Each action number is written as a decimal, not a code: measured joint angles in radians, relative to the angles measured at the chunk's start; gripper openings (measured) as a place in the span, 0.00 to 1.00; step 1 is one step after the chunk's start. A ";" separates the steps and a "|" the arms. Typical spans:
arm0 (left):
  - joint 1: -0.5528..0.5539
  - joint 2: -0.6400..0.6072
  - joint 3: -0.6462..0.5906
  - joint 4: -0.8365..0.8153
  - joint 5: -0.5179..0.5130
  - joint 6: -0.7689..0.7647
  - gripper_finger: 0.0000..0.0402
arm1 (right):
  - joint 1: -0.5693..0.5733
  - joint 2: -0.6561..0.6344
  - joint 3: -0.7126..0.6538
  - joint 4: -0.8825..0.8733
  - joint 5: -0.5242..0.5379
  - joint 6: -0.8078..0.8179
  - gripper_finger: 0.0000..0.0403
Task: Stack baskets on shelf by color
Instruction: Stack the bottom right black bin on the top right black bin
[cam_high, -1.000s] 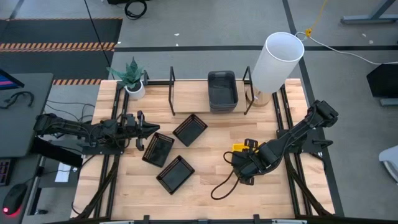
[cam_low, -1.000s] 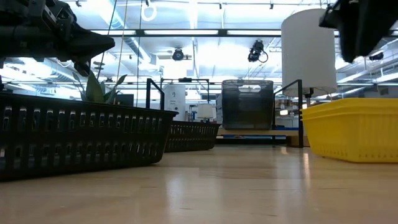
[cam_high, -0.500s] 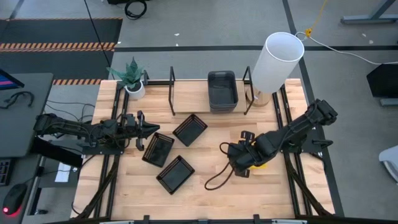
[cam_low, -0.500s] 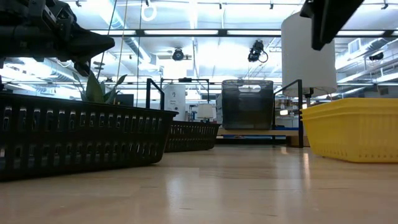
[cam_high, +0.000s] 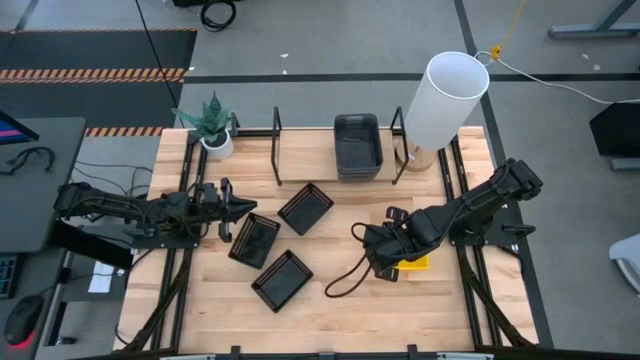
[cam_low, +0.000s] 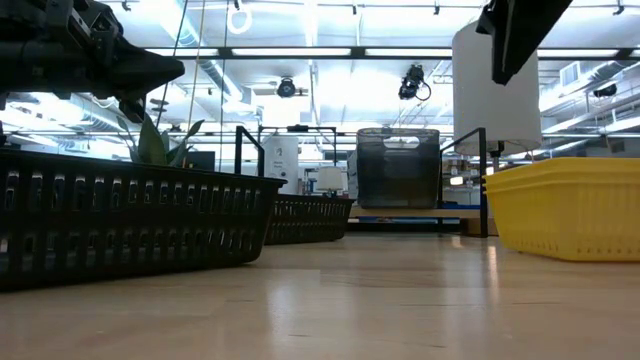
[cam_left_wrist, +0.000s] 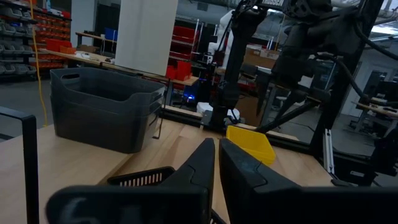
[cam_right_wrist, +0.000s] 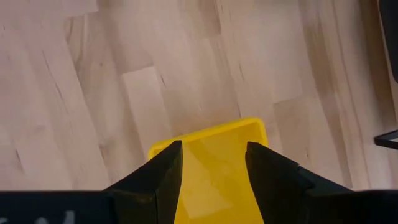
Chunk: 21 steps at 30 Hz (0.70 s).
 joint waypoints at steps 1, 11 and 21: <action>0.000 0.000 0.000 0.000 0.000 0.000 0.07 | -0.001 0.000 0.000 0.004 0.002 0.004 0.45; 0.000 0.000 0.000 0.000 0.000 0.000 0.09 | -0.001 0.000 0.000 0.009 -0.001 0.053 0.45; 0.000 0.000 0.000 0.000 0.000 0.000 0.08 | -0.001 0.000 0.000 0.019 -0.006 0.017 0.44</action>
